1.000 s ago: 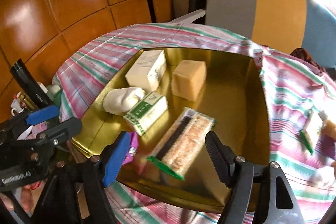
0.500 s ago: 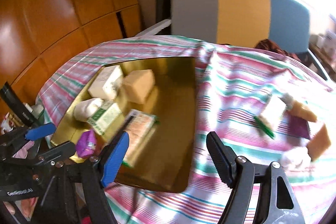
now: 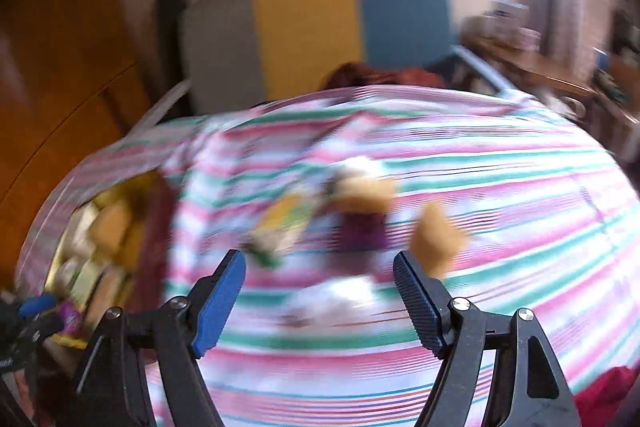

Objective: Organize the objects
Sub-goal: 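Move both tools back toward the remaining items on the cloth, then grasp the WEIDAN snack packet with the left tool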

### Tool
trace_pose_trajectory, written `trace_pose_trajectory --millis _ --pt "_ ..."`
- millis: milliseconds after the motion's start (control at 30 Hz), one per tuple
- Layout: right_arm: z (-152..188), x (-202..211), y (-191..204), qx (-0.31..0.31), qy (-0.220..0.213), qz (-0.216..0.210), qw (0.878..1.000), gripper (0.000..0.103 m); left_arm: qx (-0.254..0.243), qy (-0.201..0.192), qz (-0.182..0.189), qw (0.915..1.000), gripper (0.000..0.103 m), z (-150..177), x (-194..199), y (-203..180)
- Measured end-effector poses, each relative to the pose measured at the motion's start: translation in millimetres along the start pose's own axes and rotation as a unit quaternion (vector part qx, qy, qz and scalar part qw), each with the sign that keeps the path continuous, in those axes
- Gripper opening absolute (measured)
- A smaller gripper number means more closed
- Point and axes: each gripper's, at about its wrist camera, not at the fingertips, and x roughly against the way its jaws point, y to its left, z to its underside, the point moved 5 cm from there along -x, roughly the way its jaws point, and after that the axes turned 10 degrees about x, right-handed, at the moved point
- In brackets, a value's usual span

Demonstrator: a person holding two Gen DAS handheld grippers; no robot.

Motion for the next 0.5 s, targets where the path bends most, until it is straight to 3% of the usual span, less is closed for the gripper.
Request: trace_pose_trajectory --millis 233,367,500 --pt "9.1 2.3 -102.9 -0.077 -0.008 0.082 0.994 0.079 -0.056 0.03 -0.007 0.9979 0.073 -10.3 -33.0 -50.1" --pt "25.0 -2.2 -131.3 -0.149 -0.004 0.071 0.986 0.079 -0.081 0.044 -0.013 0.9957 0.073 -21.4 -55.4 -75.5" --pt "22.5 -1.3 -132.8 -0.16 -0.016 0.059 0.985 0.079 -0.107 0.047 -0.013 0.9931 0.076 -37.0 -79.9 -103.3"
